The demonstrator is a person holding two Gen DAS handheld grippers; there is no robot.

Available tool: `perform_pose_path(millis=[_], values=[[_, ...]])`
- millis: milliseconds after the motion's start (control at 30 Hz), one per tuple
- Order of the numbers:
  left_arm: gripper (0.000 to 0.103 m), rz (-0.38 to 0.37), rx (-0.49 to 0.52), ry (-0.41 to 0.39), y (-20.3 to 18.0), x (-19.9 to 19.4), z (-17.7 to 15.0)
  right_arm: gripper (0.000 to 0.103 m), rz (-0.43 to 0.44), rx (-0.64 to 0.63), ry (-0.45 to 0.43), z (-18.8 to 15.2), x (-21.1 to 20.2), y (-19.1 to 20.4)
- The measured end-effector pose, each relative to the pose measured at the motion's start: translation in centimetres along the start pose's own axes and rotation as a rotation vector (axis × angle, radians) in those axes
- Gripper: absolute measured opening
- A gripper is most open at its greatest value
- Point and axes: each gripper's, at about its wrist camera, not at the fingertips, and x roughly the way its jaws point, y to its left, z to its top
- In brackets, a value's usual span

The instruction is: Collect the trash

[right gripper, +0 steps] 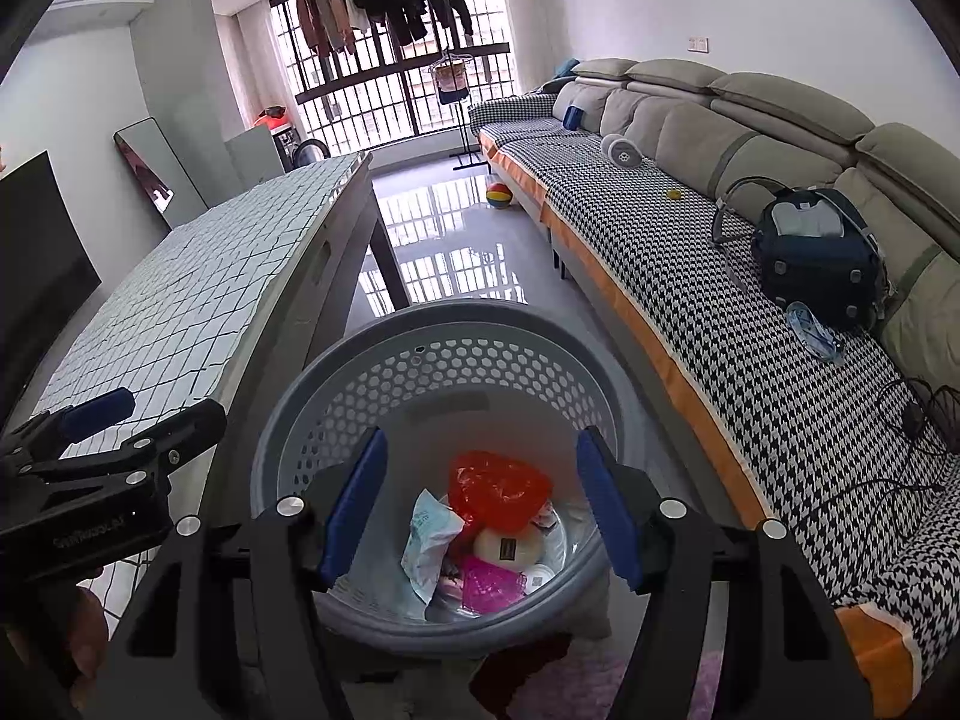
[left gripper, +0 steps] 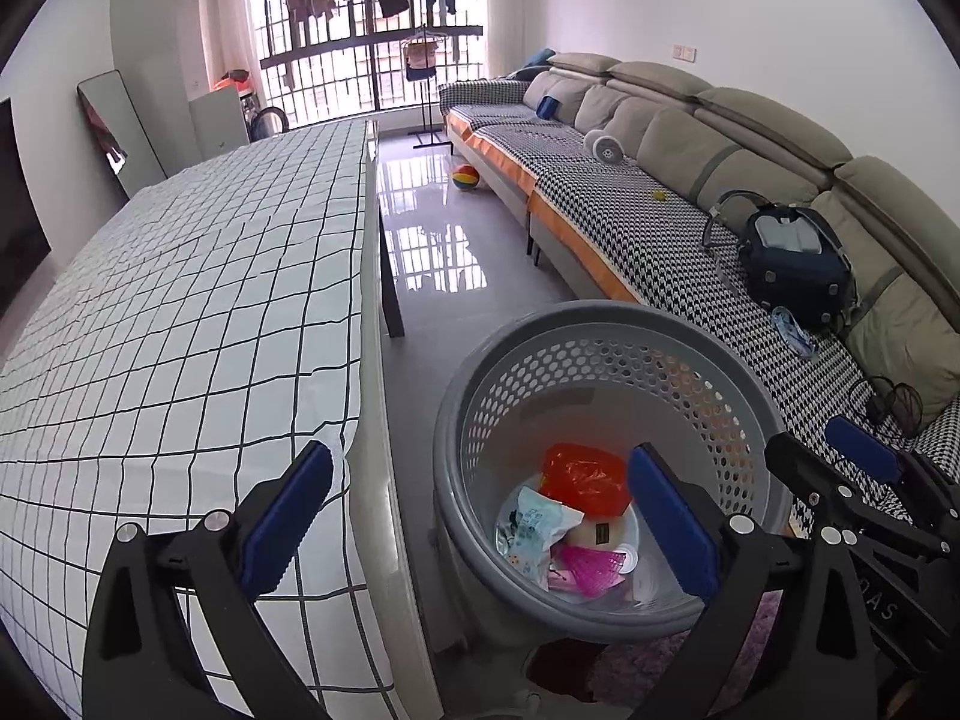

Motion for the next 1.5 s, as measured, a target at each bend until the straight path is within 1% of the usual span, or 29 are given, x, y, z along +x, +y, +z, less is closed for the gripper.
perform_pose_path(millis=[467,1500], values=[[0.097,0.026,0.005,0.013,-0.35,0.30,-0.13,0.063,0.002,0.008,0.004,-0.02,0.15,-0.21],[0.097,0.019,-0.007,0.026,-0.28,0.71,-0.40,0.063,0.009,0.001,0.002,-0.14,0.36,0.01]])
